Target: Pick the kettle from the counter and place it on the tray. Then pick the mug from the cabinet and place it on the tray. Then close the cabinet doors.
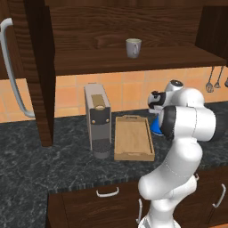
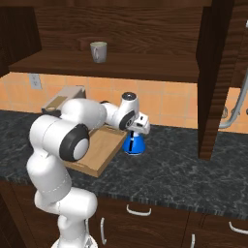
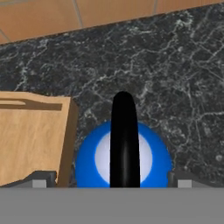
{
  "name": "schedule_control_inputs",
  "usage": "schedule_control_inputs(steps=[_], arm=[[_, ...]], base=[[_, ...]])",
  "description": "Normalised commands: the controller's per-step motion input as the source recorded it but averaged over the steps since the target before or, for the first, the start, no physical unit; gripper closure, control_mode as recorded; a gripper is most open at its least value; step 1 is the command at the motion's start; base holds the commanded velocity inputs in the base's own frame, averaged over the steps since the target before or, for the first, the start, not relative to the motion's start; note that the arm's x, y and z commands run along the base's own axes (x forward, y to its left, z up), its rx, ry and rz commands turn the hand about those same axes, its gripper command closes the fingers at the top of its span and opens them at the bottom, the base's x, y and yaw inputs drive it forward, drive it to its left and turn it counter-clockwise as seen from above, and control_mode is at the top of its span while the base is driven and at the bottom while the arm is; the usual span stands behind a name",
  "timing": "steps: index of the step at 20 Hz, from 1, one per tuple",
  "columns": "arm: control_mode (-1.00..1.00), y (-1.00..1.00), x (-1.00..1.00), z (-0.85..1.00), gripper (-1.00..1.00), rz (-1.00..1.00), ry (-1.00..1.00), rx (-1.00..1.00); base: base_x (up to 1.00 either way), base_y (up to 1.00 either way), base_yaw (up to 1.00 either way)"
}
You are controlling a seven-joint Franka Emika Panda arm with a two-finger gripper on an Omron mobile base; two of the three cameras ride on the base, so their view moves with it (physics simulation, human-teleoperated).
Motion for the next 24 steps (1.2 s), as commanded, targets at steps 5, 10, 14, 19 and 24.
schedule_control_inputs(steps=[5,10,14,19,24], arm=[[-1.0,0.0,-0.06,-0.14,1.0,0.0,-0.04,0.0],[-1.0,0.02,-0.1,-0.1,1.0,0.0,-0.03,0.0],[-1.0,0.0,-0.32,0.11,1.0,0.0,-0.12,0.0],[-1.0,0.05,-0.33,0.77,1.0,-0.02,-0.16,-0.01],[-1.0,0.44,-0.12,0.52,1.0,0.0,-0.09,-0.05]], base=[[0.0,0.0,0.0],[0.0,0.0,0.0],[0.0,0.0,0.0],[0.0,0.0,0.0],[0.0,0.0,0.0]])
